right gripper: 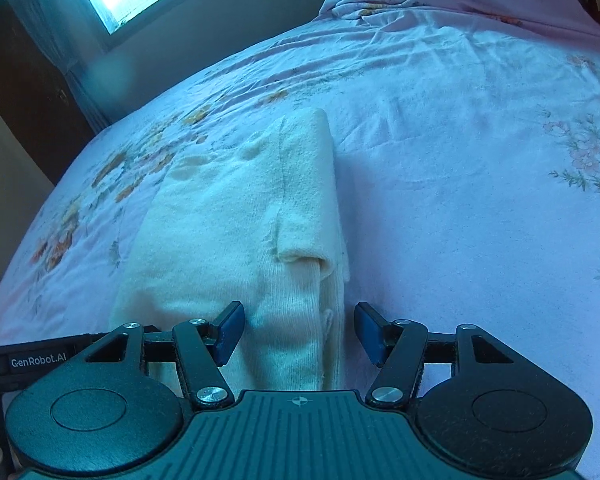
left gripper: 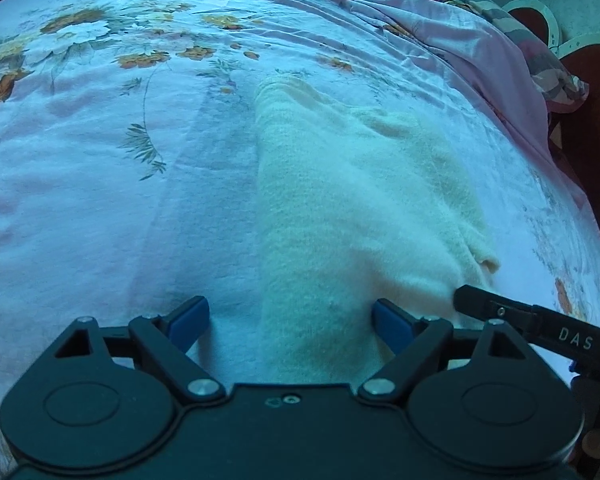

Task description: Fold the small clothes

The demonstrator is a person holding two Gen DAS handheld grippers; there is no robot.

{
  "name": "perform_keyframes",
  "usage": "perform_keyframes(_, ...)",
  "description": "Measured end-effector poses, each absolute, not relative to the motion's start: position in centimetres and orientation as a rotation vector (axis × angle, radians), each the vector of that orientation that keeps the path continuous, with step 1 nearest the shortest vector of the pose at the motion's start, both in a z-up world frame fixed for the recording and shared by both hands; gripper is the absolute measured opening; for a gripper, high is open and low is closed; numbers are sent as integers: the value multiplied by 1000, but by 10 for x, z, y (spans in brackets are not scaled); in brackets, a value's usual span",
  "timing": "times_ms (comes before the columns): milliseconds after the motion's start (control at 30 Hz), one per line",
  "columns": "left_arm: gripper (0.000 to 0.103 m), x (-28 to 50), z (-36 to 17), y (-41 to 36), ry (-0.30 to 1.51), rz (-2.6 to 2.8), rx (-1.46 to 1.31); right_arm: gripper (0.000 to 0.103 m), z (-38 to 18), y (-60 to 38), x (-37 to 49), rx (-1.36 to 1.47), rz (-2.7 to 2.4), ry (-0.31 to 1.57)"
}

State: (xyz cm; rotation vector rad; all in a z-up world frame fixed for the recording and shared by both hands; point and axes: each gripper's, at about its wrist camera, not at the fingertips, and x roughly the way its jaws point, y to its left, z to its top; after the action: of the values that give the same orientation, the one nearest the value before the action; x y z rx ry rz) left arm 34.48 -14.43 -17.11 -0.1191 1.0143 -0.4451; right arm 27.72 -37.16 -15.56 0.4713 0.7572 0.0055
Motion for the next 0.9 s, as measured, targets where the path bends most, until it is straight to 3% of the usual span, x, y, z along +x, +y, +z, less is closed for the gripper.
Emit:
perform_keyframes(200,78,359,-175,-147,1024,-476,-183,60,-164,-387,296,580,47,759)
perform_keyframes(367,59,365,-180,-154,1022,-514,-212,60,-174,-396,309,667,71,754)
perform_keyframes(567,48,363,-179,-159,1008,-504,-203,31,-179,-395,315,690,70,749)
perform_keyframes(900,46,359,-174,-167,994,-488,-136,37,-181,-392,324,682,68,764)
